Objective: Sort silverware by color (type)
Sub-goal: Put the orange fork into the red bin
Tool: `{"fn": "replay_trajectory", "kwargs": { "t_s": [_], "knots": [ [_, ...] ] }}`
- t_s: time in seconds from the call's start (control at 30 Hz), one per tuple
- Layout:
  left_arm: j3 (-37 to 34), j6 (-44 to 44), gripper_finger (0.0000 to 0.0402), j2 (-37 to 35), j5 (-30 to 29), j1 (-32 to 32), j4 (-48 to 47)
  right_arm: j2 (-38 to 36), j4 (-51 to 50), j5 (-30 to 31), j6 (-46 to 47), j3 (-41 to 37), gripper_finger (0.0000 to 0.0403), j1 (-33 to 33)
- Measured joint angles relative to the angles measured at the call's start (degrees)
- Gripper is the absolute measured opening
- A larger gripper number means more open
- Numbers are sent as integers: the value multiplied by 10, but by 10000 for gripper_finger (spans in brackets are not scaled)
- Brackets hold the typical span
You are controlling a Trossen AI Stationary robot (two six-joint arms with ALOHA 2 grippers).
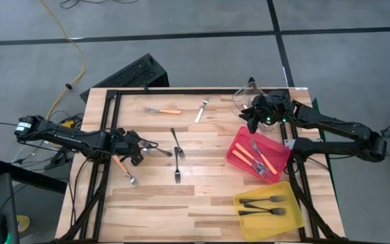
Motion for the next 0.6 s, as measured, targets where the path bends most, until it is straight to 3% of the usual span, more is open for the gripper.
{"fn": "replay_trajectory", "kwargs": {
  "t_s": [0.6],
  "knots": [
    [2, 3, 195, 145, -15, 0, 15, 0, 0, 0, 0, 0, 150, 0]
  ]
}}
